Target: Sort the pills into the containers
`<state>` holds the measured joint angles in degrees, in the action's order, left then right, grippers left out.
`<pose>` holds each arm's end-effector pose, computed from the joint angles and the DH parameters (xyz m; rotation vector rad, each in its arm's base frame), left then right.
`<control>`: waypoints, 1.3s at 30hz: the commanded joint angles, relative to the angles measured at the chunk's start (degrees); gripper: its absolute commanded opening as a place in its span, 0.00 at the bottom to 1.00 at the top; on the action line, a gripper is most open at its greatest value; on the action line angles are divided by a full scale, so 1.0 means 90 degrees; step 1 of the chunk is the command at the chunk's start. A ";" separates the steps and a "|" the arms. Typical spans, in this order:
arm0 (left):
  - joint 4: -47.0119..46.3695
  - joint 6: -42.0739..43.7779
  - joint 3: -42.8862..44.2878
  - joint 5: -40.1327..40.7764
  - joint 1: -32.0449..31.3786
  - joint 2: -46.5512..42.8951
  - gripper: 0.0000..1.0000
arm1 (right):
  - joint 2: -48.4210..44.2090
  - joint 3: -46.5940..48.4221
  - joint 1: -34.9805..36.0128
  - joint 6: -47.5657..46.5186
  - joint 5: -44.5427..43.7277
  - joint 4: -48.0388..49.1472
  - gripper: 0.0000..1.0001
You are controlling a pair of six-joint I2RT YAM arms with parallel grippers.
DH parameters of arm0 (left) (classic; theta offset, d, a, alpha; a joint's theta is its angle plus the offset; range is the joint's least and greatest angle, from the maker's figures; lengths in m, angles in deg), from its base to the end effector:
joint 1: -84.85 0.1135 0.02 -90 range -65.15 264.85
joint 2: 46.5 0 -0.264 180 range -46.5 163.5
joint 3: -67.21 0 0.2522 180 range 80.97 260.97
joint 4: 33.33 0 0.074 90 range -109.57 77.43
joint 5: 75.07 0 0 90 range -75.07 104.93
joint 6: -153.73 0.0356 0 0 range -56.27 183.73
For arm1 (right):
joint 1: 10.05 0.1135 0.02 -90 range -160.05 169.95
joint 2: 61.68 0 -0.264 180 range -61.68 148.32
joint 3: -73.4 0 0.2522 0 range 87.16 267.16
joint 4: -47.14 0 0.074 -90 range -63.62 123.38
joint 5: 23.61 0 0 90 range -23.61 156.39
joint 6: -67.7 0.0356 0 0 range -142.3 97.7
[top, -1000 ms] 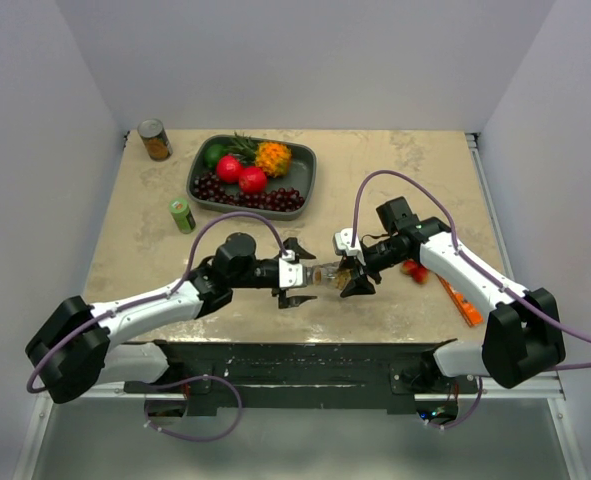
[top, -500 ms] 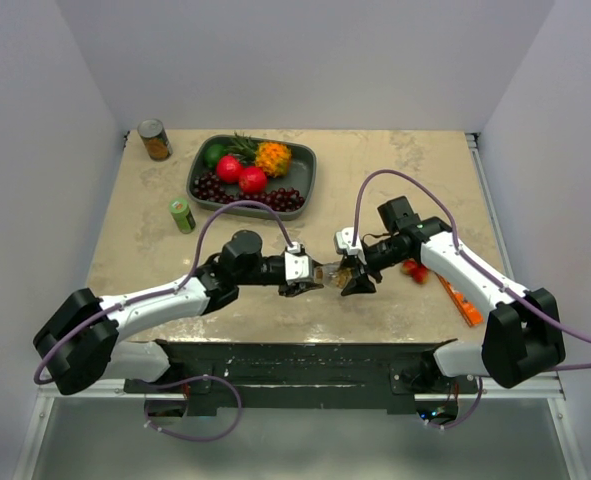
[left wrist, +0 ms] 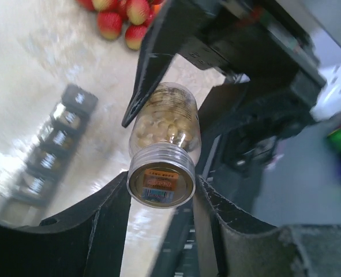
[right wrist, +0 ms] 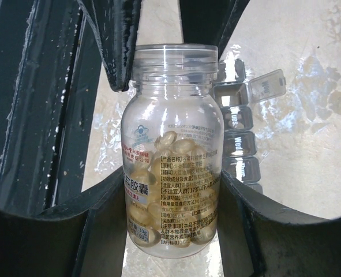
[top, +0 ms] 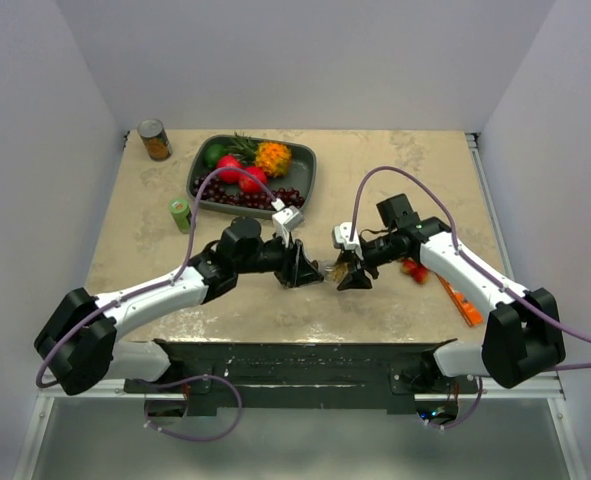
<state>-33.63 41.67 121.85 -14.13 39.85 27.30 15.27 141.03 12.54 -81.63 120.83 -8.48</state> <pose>0.1886 -0.2131 0.2503 0.7736 1.9175 -1.2423 0.2191 0.1225 0.2440 -1.6895 1.5491 0.9522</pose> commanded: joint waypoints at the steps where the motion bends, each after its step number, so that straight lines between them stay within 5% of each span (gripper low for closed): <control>1: 0.0701 -0.3180 0.0525 0.0172 0.0351 0.0178 0.00 | -0.0161 -0.0077 0.0039 0.0293 -0.0208 0.0218 0.00; 9: 0.0382 -0.5232 0.0555 -0.0316 0.0399 0.0297 0.00 | -0.0190 -0.0116 0.0019 0.0498 -0.0355 0.0414 0.00; 21: -0.0049 -0.6484 -0.0499 -0.0473 0.0888 -0.0562 0.00 | -0.0190 -0.0126 0.0019 0.0518 -0.0326 0.0443 0.00; 25: 0.1099 -0.5277 -0.0247 -0.0035 0.1247 -0.0797 0.00 | -0.0181 -0.0126 0.0019 0.0508 -0.0335 0.0433 0.00; 27: 0.2549 -0.4085 -0.0012 0.0998 0.1453 -0.0885 0.00 | -0.0200 -0.0116 0.0019 0.0508 -0.0345 0.0423 0.00; 30: 0.3386 -0.3361 -0.0342 0.2142 0.1980 -0.0886 0.00 | -0.0191 -0.0116 0.0000 0.0499 -0.0345 0.0414 0.00; 34: 0.3379 -0.3164 -0.0919 0.2739 0.2499 -0.0808 0.01 | -0.0161 -0.0087 0.0000 0.0489 -0.0365 0.0384 0.00; 39: 0.3662 -0.2715 -0.0715 0.3638 0.2509 -0.0437 0.16 | -0.0122 -0.0087 0.0000 0.0489 -0.0394 0.0384 0.00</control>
<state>-3.30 11.04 113.59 9.25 62.26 21.44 14.98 140.13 12.72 -77.39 116.83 -4.81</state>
